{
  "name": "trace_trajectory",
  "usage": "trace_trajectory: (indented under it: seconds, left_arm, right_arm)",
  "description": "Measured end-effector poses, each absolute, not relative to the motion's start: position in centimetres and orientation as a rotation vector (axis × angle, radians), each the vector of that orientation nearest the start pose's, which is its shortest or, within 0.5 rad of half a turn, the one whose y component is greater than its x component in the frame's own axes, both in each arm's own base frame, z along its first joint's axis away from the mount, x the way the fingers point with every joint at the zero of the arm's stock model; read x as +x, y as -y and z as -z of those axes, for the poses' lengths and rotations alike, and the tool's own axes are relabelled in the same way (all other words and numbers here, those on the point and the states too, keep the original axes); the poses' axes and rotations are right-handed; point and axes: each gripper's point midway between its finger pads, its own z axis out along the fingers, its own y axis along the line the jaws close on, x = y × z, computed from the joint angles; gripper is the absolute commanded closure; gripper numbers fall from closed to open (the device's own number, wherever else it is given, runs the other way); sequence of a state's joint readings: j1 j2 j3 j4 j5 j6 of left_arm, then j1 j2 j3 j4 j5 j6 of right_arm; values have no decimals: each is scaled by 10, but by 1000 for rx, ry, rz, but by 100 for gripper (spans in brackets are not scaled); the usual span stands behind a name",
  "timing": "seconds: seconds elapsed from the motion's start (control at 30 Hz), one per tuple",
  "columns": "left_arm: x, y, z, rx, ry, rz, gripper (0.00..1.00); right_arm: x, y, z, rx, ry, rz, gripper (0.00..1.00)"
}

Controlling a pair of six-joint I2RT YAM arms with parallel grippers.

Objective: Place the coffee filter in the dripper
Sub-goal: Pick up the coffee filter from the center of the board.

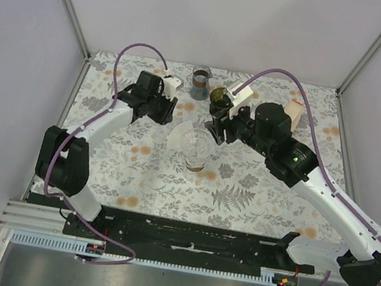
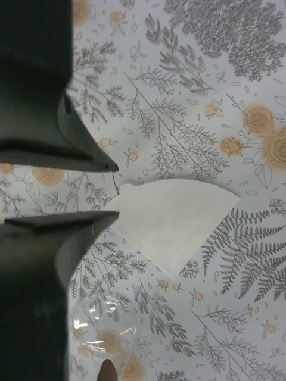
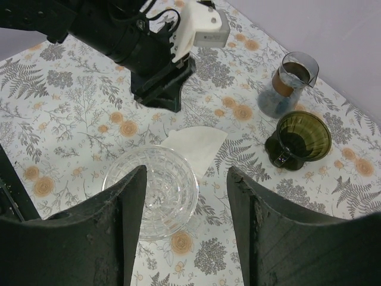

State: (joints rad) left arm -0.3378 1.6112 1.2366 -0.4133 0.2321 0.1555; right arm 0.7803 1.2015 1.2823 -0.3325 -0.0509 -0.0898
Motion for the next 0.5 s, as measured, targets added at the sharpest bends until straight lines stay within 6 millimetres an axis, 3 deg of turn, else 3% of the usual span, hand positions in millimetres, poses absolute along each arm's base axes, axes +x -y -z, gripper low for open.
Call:
trace_trajectory:
  seconds: [0.03,0.1,0.33,0.5]
  left_arm:
    - [390,172,-136,690,-2269,354,27]
    - [393,173,-120,686,-2306,340,15]
    - [413,193,-54,743,-2425,230,10]
    - [427,206,-39,767,-2430,178,9]
  right_arm:
    - [277,-281,-338,-813,-1664,-531,36]
    - [277,-281,-338,-813,-1664,-532,36]
    - [274,-278,-330,-818,-1690,-524,36]
    - [271,-274,-328,-818,-1697,-520,35]
